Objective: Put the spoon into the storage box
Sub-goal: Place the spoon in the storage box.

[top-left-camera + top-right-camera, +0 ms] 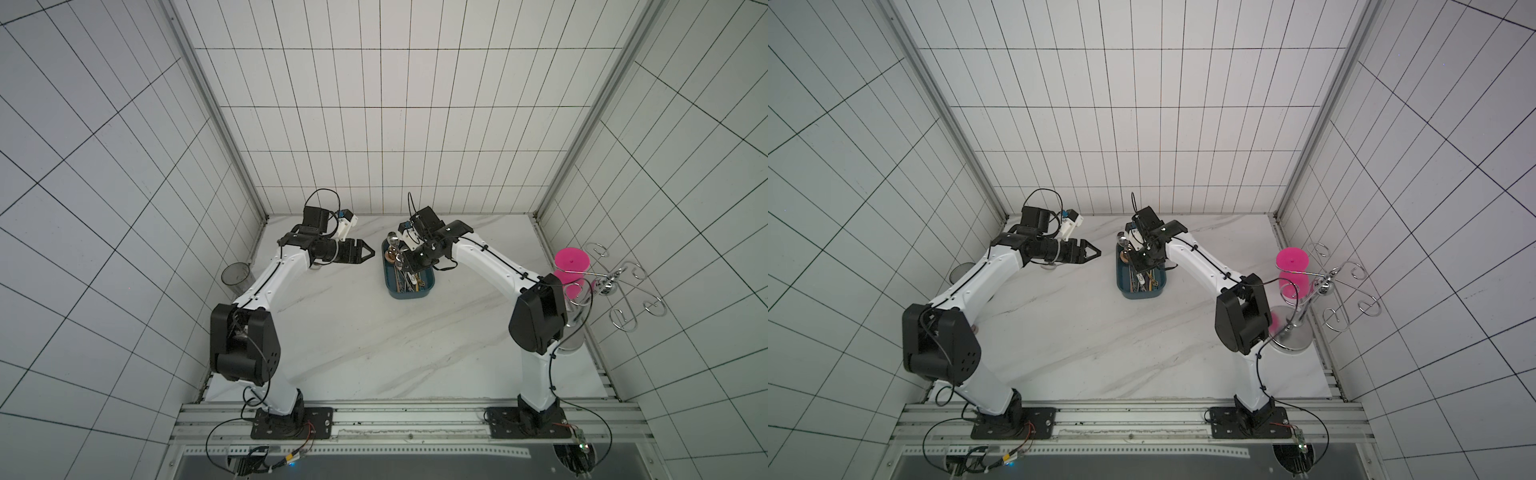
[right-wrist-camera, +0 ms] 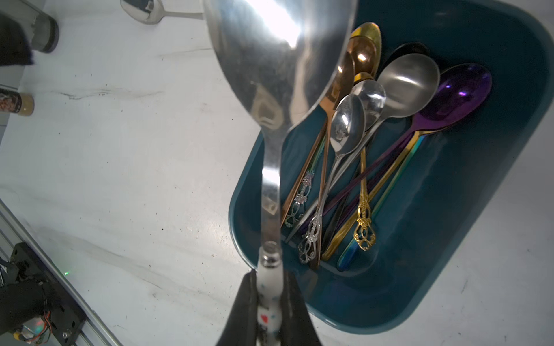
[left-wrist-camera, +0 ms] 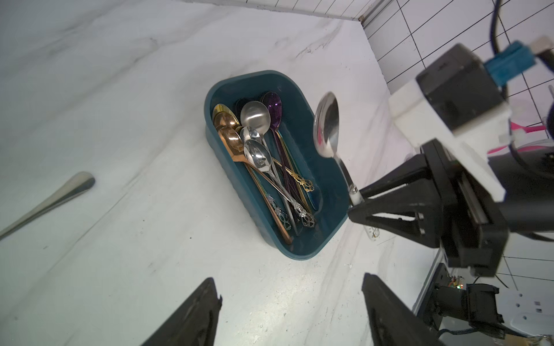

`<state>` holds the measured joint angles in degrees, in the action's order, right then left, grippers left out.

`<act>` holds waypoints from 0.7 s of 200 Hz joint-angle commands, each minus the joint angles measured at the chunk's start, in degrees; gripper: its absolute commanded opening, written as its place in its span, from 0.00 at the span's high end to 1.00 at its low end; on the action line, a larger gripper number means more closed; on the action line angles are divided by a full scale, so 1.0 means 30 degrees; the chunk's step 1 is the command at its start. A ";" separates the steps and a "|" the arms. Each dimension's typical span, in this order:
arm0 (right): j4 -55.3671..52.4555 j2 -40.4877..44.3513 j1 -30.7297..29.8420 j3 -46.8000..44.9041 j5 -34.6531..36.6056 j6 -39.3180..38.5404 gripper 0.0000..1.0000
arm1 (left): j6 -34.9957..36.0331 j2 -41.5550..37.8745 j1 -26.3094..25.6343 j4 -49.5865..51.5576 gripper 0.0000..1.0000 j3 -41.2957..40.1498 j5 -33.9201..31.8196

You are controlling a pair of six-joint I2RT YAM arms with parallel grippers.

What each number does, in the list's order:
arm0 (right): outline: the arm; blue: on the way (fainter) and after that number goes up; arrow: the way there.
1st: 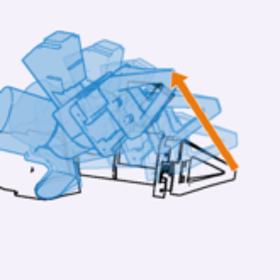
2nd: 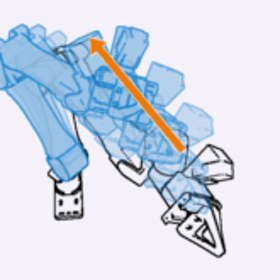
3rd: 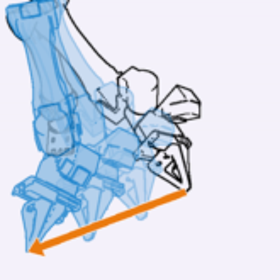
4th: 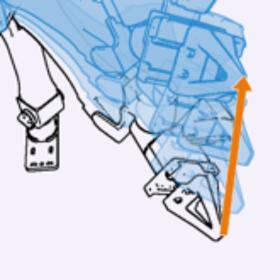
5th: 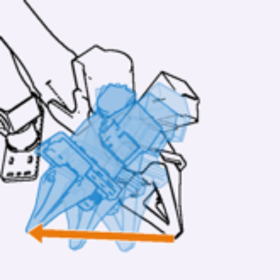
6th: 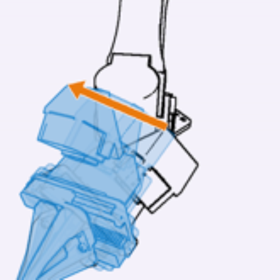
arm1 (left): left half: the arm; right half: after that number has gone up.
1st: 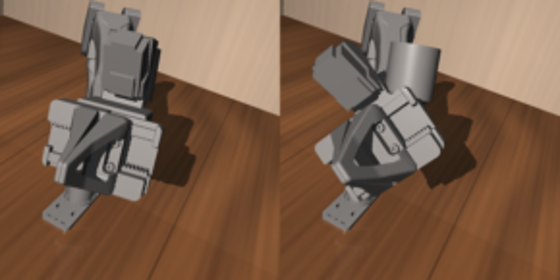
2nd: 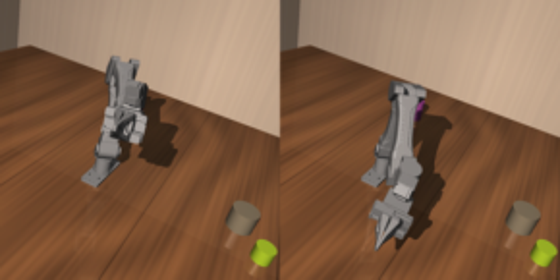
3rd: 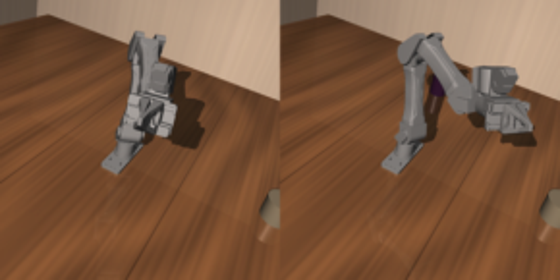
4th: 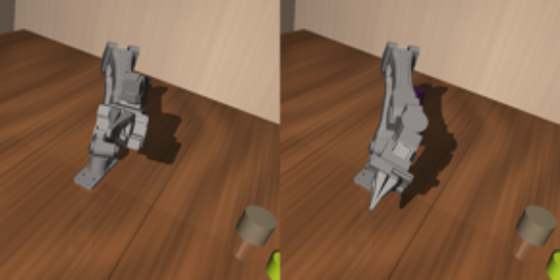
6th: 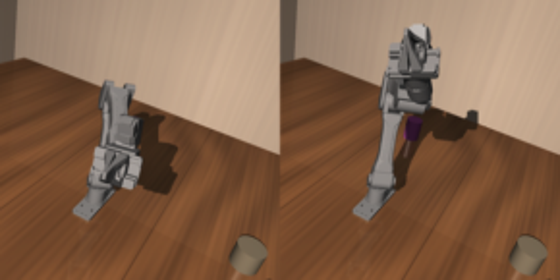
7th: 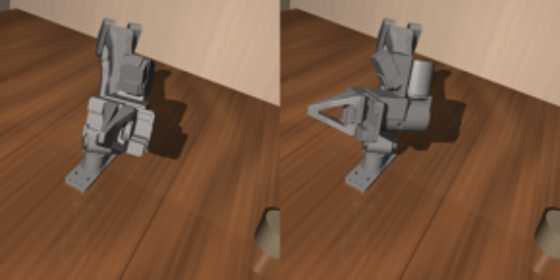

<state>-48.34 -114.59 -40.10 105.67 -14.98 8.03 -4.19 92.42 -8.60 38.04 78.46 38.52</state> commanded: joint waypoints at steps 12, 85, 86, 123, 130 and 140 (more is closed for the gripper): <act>0.0548 0.0160 0.0379 -0.0696 0.0651 0.2269 1.00 | -0.0802 -0.1769 0.1304 -0.2352 0.14 -0.1624 -0.0846; 0.2019 -0.1272 0.1174 -0.1116 0.1508 0.4641 0.98 | -0.3424 -0.3569 0.4677 -0.5362 0.02 -0.4875 -0.2522; 0.2020 -0.1299 0.1176 -0.1104 0.1494 0.4658 0.98 | -0.3475 -0.3594 0.4724 -0.5403 0.02 -0.4923 -0.2555; 0.2038 -0.2283 0.1296 -0.0976 0.1320 0.4879 0.97 | -0.4934 -0.3289 0.6031 -0.6356 0.01 -0.5665 -0.3252; 0.2022 -0.2443 0.1292 -0.0951 0.1254 0.4852 0.96 | -0.5113 -0.3147 0.6236 -0.6455 0.01 -0.5702 -0.3273; 0.2021 -0.2678 0.1297 -0.0861 0.1117 0.4852 0.94 | -0.5435 -0.2930 0.6503 -0.6546 0.01 -0.5732 -0.3290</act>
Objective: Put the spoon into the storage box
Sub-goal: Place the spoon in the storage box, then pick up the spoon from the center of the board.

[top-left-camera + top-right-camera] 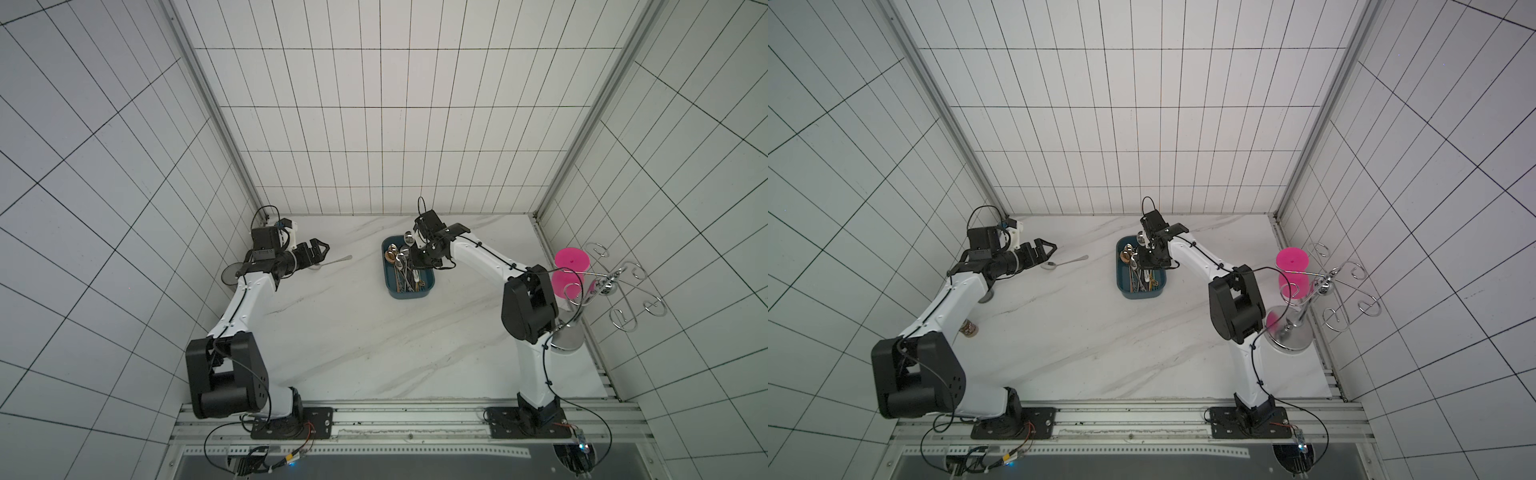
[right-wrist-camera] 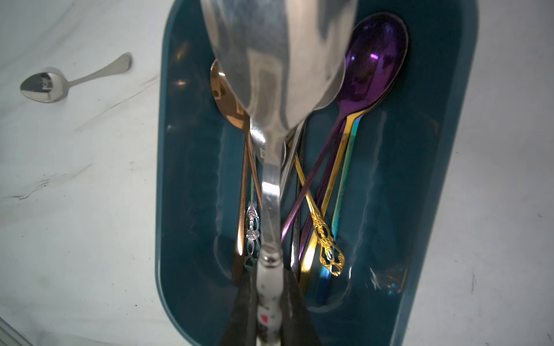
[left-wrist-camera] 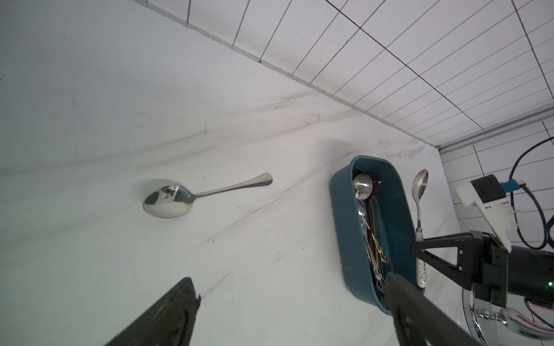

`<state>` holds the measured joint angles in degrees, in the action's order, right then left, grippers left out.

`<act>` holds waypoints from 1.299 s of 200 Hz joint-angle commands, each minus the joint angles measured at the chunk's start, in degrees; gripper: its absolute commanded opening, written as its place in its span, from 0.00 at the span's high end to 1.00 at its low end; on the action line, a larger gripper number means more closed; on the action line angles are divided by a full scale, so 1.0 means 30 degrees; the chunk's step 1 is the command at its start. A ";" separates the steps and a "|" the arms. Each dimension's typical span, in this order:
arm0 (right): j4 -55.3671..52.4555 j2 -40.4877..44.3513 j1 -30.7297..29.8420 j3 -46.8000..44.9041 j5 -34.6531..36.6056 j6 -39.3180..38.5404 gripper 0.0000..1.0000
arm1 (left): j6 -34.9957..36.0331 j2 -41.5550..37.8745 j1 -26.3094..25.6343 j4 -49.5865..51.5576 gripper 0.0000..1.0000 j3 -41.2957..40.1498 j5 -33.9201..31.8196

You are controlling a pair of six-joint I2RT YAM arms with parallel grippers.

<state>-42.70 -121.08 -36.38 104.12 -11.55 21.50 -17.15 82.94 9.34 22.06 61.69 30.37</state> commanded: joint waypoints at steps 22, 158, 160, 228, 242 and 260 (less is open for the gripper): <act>0.0163 -0.0547 0.0073 -0.0451 -0.0074 0.0419 0.85 | -0.1499 0.0609 0.0948 -0.1292 0.01 -0.0057 -0.0599; 0.0014 0.4865 0.0241 -0.2907 0.2133 -0.0995 0.52 | -0.2799 0.4051 0.2094 -0.1257 0.04 0.0924 -0.1773; -0.0023 0.4957 0.0264 -0.2989 0.2198 -0.1045 0.51 | -0.2829 0.4141 0.2099 -0.1245 0.04 0.0951 -0.1737; -0.0182 0.9153 0.1162 -0.5895 0.4289 -0.2558 0.31 | -0.2958 0.6931 0.2598 -0.0316 0.15 0.2428 -0.0472; -0.0045 1.0227 0.1477 -0.6664 0.4491 -0.2788 0.27 | -0.2927 0.7507 0.2596 -0.0120 0.18 0.2807 -0.0256; 0.0148 1.1443 0.1772 -0.7454 0.4909 -0.3246 0.22 | -0.3000 0.8358 0.2598 0.0212 0.20 0.3420 0.0092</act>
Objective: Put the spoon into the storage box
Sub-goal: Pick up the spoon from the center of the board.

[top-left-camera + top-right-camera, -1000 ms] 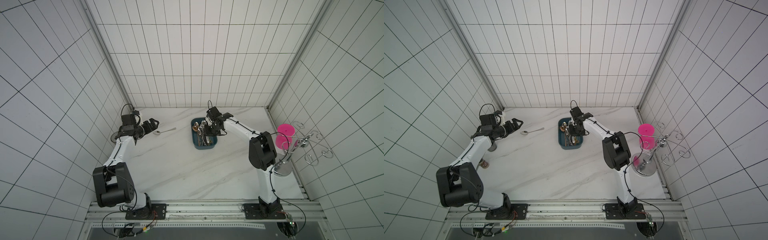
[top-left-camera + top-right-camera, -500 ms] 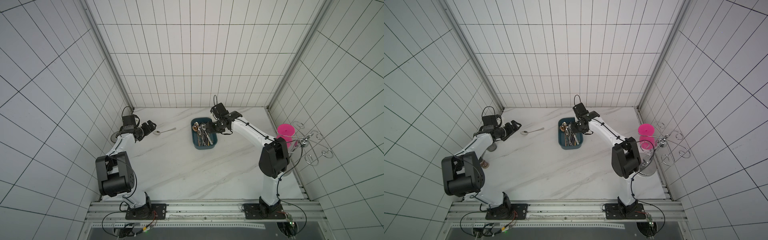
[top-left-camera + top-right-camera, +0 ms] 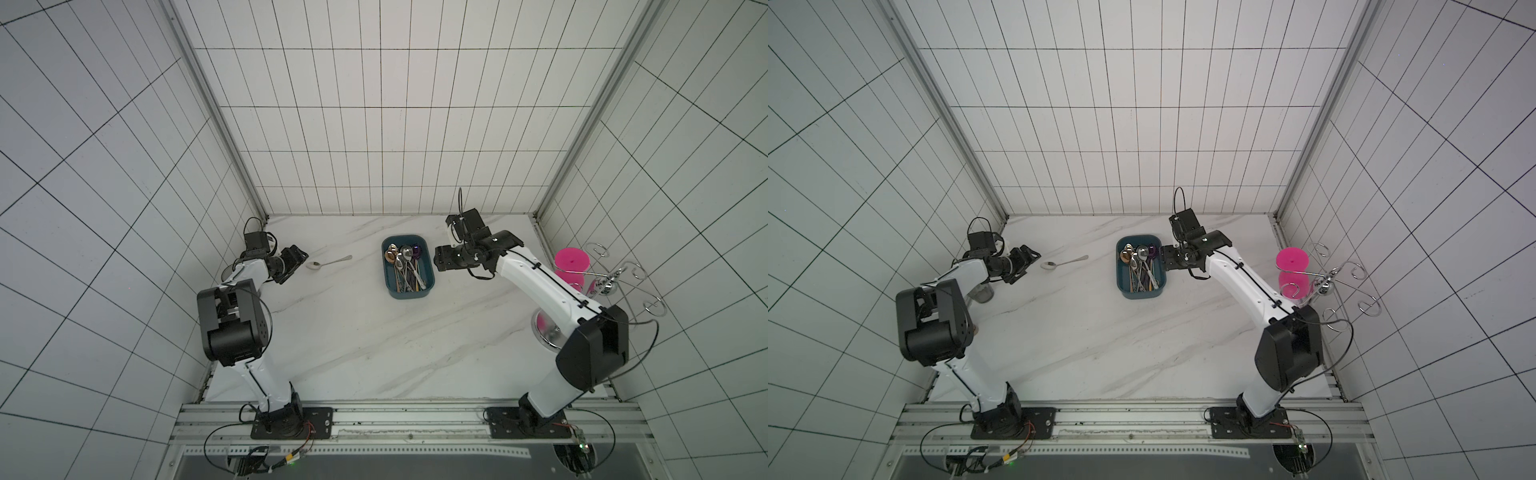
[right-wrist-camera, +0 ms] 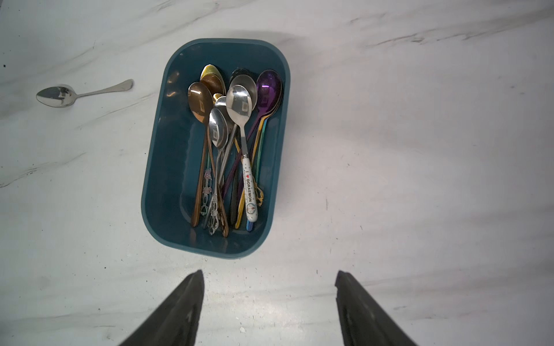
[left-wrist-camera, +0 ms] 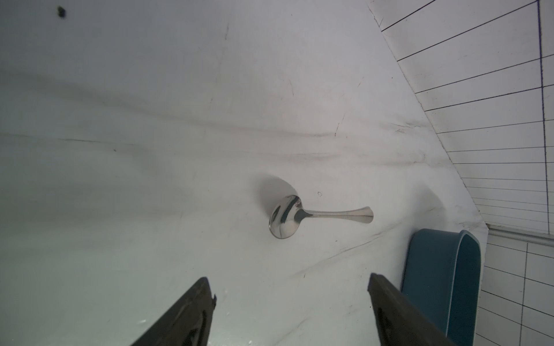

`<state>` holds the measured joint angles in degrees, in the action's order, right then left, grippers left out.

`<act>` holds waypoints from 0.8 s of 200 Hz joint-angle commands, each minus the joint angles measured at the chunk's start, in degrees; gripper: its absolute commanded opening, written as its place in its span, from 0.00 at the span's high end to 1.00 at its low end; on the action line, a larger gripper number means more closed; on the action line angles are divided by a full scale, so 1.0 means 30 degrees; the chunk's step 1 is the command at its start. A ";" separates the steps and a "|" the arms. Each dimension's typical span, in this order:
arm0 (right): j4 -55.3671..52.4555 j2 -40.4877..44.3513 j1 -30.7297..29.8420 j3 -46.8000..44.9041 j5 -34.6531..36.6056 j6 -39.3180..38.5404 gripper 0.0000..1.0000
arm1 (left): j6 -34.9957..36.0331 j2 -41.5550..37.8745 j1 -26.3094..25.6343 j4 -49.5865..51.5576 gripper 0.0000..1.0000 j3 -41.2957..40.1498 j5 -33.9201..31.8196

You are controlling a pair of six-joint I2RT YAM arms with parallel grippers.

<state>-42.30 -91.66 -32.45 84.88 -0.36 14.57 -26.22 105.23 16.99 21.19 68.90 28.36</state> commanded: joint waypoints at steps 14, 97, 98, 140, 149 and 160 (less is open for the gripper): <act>0.0010 0.2574 0.0714 -0.1597 0.1810 -0.1206 0.17 | 0.0103 0.1389 0.0048 0.1072 0.22 0.1527 0.0694; 0.0013 0.6279 0.2186 -0.3962 0.2812 -0.1618 0.01 | 0.0265 0.3835 0.0004 0.1801 0.42 0.2981 0.2424; 0.0011 0.6287 0.2194 -0.3969 0.2814 -0.1625 0.01 | 0.0269 0.3862 -0.0003 0.1822 0.42 0.3015 0.2462; 0.0017 0.6872 0.2437 -0.4255 0.2523 -0.1603 0.01 | 0.0847 0.4942 -0.0155 0.2672 0.45 0.3970 0.2966; 0.0013 0.6880 0.2479 -0.4254 0.2563 -0.1633 0.01 | 0.1118 0.5256 -0.0211 0.2998 0.45 0.4321 0.3056; 0.0021 0.6974 0.2488 -0.4285 0.2603 -0.1571 0.01 | 0.1362 0.5467 -0.0271 0.3364 0.45 0.4641 0.2995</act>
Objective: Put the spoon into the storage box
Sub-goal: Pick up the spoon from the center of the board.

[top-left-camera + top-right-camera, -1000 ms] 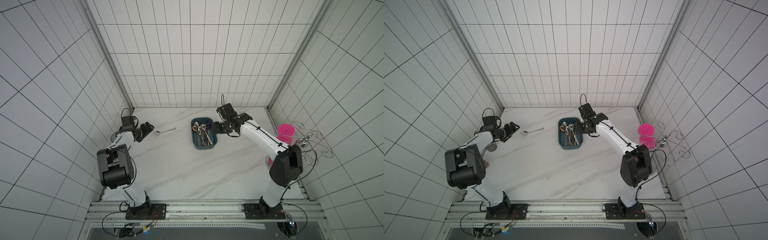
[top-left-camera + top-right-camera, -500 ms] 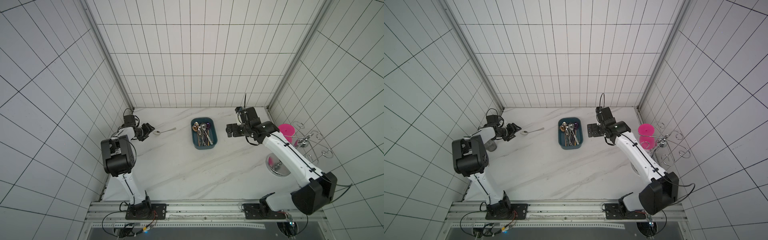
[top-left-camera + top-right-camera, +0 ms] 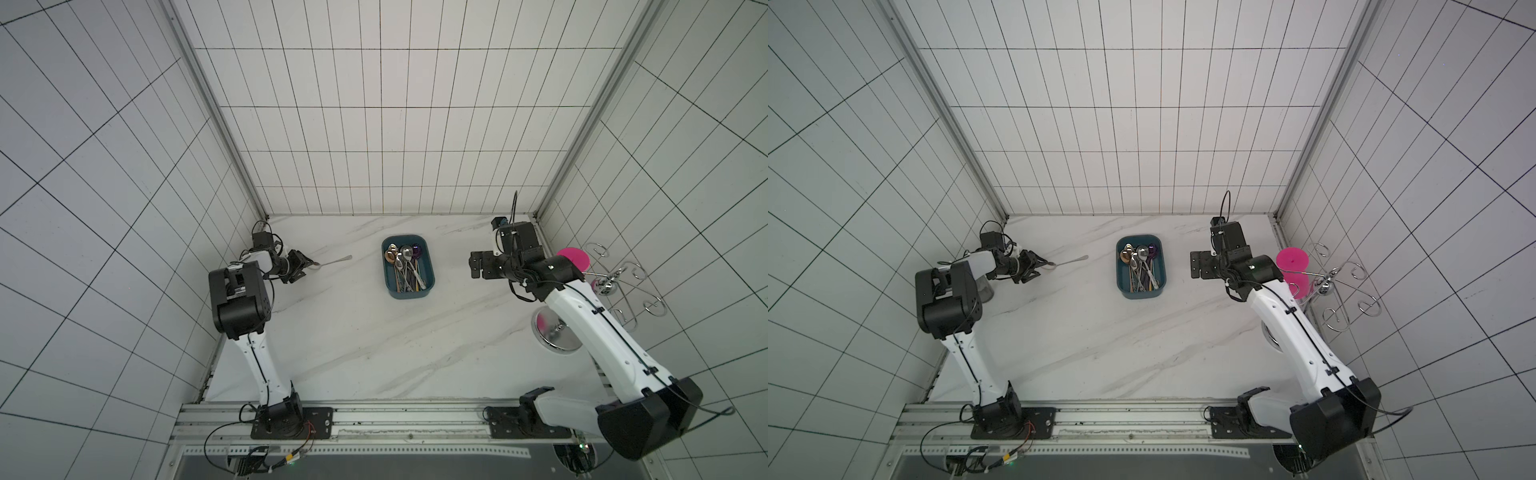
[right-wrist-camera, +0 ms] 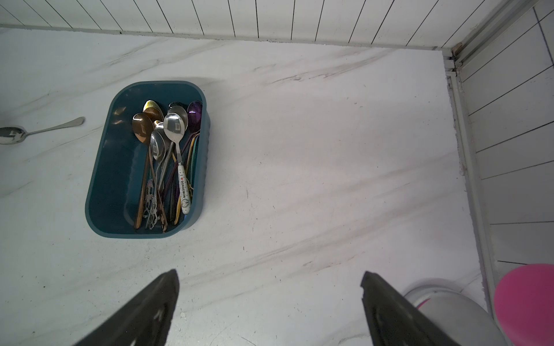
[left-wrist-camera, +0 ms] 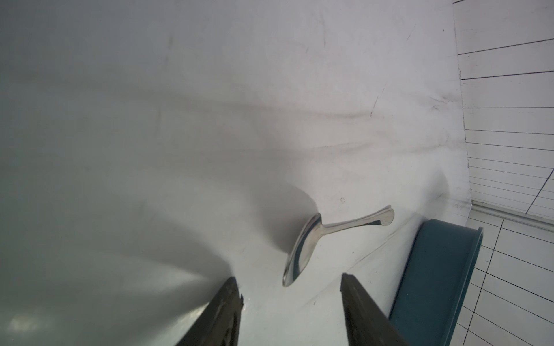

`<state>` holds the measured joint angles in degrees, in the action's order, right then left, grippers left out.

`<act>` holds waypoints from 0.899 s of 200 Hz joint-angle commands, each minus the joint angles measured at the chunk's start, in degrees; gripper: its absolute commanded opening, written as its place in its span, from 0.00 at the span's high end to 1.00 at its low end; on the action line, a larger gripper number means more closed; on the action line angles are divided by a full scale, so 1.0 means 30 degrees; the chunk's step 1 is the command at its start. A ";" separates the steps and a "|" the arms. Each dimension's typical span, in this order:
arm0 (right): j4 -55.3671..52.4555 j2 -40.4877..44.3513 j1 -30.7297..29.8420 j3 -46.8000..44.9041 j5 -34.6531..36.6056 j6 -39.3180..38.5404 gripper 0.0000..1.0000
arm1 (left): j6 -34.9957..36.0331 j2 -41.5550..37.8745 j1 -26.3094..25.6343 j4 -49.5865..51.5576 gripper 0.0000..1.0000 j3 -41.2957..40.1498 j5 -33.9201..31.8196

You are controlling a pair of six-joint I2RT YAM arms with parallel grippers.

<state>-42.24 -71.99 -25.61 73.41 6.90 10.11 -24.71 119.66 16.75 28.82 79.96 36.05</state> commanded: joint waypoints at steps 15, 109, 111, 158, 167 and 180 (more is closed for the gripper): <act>0.0010 0.0528 0.0281 -0.0555 0.0021 -0.0058 0.01 | 0.0890 0.1060 -0.0252 0.0918 0.45 0.1237 0.0461; -0.0135 0.0576 0.0400 -0.0547 -0.0198 -0.0088 0.01 | 0.0970 0.2314 -0.0604 0.1583 0.75 0.2144 0.0624; -0.0131 0.0555 0.0393 -0.0559 -0.0191 -0.0088 0.02 | 0.0971 0.2327 -0.0604 0.1585 0.75 0.2144 0.0635; -0.0265 0.0441 0.0424 -0.0226 -0.0486 -0.0174 0.01 | 0.1282 0.1824 -0.0743 0.1763 1.00 0.2043 0.0346; -0.0274 0.0413 0.0427 -0.0189 -0.0663 -0.0227 0.01 | 0.1257 0.1646 -0.0805 0.1761 1.00 0.2027 0.0424; -0.0304 0.0383 0.0420 -0.0138 -0.0859 -0.0293 0.01 | 0.1323 0.1310 -0.0936 0.1810 1.00 0.2027 0.0549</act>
<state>-42.39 -71.35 -25.06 73.36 5.78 9.78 -22.02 125.40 14.79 33.10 86.43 39.86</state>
